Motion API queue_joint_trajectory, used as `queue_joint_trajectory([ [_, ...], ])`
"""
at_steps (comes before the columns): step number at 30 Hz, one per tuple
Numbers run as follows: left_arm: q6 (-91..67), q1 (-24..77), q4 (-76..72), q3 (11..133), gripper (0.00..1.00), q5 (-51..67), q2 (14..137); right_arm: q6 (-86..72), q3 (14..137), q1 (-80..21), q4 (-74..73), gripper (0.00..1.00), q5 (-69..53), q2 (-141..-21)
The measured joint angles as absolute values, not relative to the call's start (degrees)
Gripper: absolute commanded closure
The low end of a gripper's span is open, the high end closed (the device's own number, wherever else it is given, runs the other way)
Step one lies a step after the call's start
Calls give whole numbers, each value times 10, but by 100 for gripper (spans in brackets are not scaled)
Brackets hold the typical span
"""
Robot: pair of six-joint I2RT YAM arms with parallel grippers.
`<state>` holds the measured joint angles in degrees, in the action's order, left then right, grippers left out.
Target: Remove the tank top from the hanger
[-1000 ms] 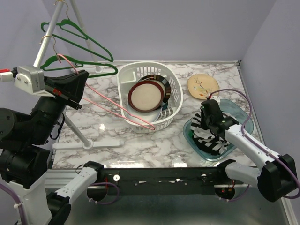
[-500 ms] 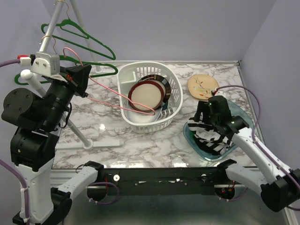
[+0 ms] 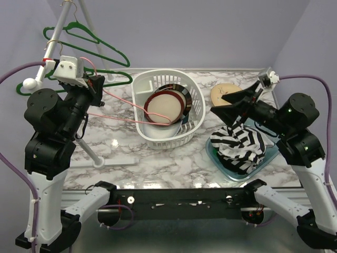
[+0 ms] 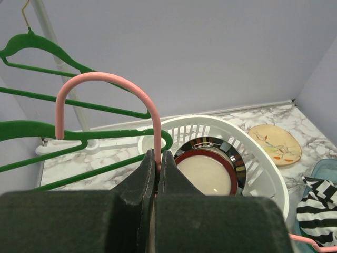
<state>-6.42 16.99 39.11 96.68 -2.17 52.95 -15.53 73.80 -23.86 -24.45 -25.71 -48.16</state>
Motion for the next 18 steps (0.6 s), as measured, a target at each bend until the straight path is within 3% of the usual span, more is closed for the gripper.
queue_joint_trajectory([
  [8,-64,170,391,961,100,-22,531,-140,844,-425,-221,18,-298,-623],
  [18,-69,170,392,947,100,-22,524,-108,922,-550,-241,32,-225,-711],
])
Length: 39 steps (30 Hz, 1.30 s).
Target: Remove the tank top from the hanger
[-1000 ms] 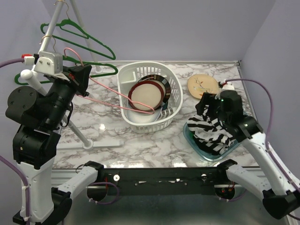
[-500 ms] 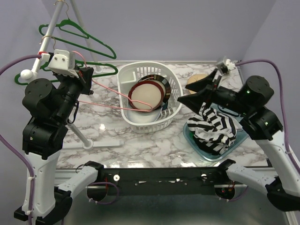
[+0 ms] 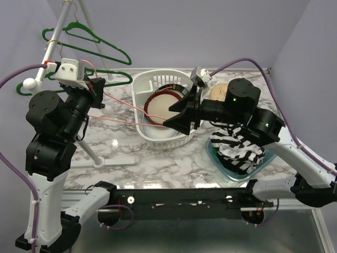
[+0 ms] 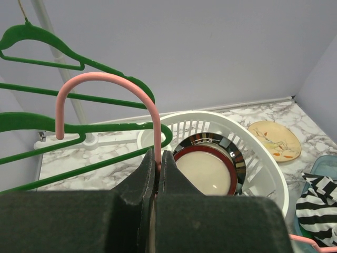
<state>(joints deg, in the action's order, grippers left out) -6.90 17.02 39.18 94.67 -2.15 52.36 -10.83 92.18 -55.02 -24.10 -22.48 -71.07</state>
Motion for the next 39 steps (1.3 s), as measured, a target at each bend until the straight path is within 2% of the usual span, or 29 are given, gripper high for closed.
queue_joint_trajectory([
  [4,-69,170,392,947,100,-22,523,-98,922,-585,-257,42,-173,-722],
  [6,-69,170,392,947,100,-22,523,-91,922,-604,-266,44,-138,-729],
  [8,-69,170,392,948,100,-22,523,-86,922,-618,-272,52,-113,-736],
  [9,-69,170,392,948,100,-22,523,-83,922,-626,-275,58,-98,-741],
  [10,-69,170,392,948,100,-22,523,-82,922,-630,-278,78,-90,-744],
  [12,-69,170,392,948,100,-22,523,-79,922,-637,-284,96,-72,-749],
  [13,-69,170,392,948,100,-22,523,-79,922,-640,-284,99,-63,-750],
  [16,-70,170,392,948,100,-21,523,-73,922,-645,-281,99,-52,-749],
  [17,-71,170,392,948,94,-21,523,-71,921,-646,-279,99,-51,-748],
  [19,-72,170,392,950,77,-21,523,-70,917,-650,-273,99,-50,-746],
  [20,-71,170,392,952,60,-20,522,-70,915,-650,-271,99,-49,-746],
  [25,-79,170,391,961,27,-15,515,-70,900,-650,-256,99,-41,-744],
  [26,-81,170,391,963,15,-14,509,-70,893,-649,-253,99,-40,-741],
  [27,-85,170,391,964,11,-14,506,-70,886,-649,-249,99,-39,-739],
  [30,-93,170,387,969,2,-11,490,-70,872,-649,-248,99,-37,-732],
  [39,-144,170,371,1032,1,21,463,-73,870,-649,-219,99,-43,-727],
])
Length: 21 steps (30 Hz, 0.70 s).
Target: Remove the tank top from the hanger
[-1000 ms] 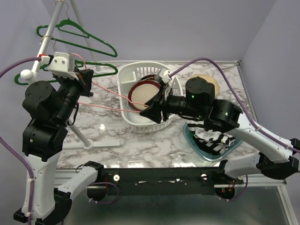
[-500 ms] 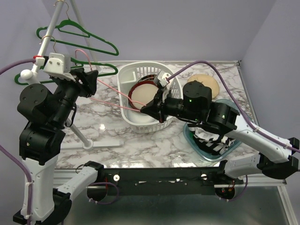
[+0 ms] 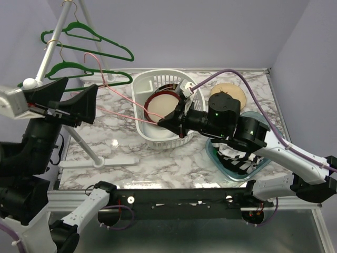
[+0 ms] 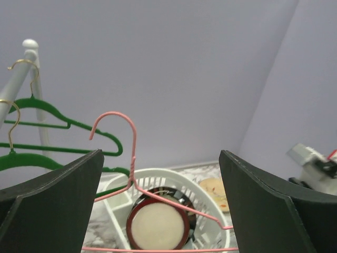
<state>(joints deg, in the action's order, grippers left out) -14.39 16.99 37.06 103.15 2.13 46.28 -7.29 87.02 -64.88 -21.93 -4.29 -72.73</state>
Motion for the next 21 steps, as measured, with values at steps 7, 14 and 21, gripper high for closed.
queue_joint_trajectory([
  [7,-198,170,319,1078,1,33,405,-84,901,-649,-209,99,-69,-764],
  [14,-214,170,268,1089,1,32,352,-86,969,-649,-208,99,-85,-830],
  [21,-213,170,275,1067,1,34,355,-81,1063,-650,-216,99,-90,-897],
])
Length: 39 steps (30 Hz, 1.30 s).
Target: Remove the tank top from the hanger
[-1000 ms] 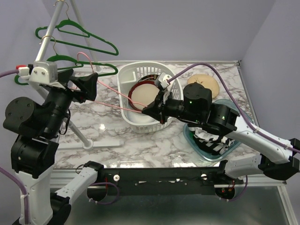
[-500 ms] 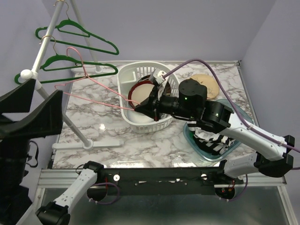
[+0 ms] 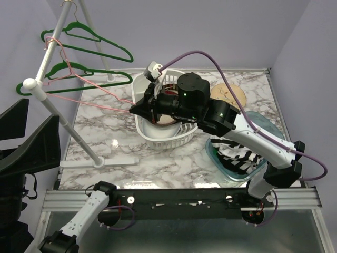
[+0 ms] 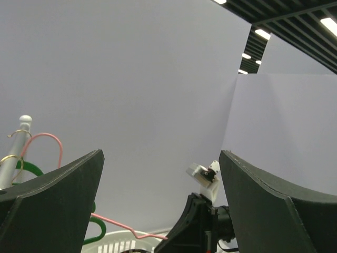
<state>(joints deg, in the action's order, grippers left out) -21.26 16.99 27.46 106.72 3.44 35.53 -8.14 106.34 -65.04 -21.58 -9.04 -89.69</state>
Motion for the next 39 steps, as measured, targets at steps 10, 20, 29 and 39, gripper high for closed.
queue_joint_trajectory([
  [10,-195,170,306,1065,1,39,375,-63,1187,-652,-259,99,-98,-999],
  [20,-182,170,317,1065,1,40,375,-59,1205,-652,-271,71,-121,-1042],
  [29,-166,170,321,1051,1,41,377,-74,1100,-652,-261,0,-102,-971],
  [39,-144,170,330,974,1,48,415,-118,938,-652,-266,0,10,-740],
])
